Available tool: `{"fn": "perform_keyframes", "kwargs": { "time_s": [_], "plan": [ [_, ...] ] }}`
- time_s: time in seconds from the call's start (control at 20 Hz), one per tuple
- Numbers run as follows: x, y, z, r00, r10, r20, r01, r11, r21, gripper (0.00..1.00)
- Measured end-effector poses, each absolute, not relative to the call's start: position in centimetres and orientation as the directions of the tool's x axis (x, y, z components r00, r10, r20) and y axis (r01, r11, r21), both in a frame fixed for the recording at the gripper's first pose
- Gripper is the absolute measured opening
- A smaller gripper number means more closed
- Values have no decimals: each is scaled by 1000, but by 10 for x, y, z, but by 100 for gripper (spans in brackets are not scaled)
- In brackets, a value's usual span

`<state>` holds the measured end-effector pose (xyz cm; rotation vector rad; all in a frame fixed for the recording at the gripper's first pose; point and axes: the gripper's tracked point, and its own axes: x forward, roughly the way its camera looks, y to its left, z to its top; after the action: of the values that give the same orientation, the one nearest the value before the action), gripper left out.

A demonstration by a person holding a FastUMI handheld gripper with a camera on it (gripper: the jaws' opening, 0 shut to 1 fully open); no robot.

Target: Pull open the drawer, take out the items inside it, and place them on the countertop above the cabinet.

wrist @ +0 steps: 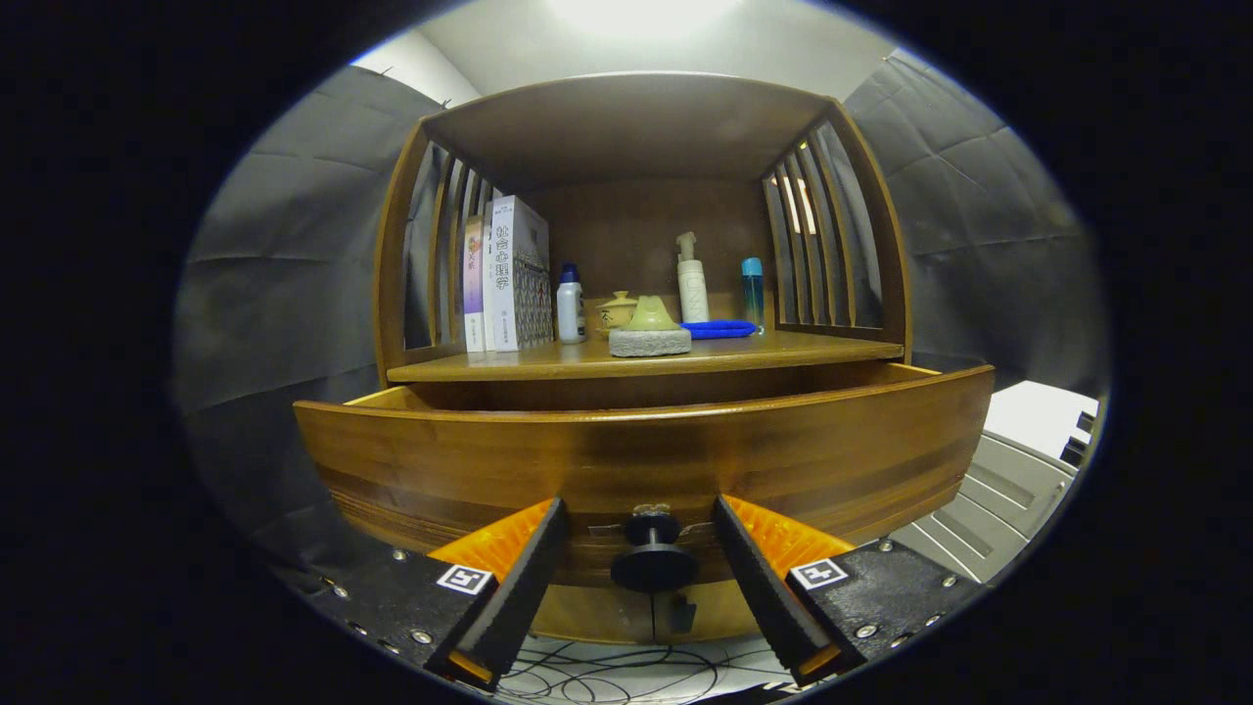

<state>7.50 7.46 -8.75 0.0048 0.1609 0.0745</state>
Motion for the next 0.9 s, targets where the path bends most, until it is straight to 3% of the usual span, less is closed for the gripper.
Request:
{"fn": "perform_keyframes", "kwargs": {
  "time_s": [0.9],
  "plan": [
    [145,84,-90,989,53,-139,-53,999,2,95]
  ]
}}
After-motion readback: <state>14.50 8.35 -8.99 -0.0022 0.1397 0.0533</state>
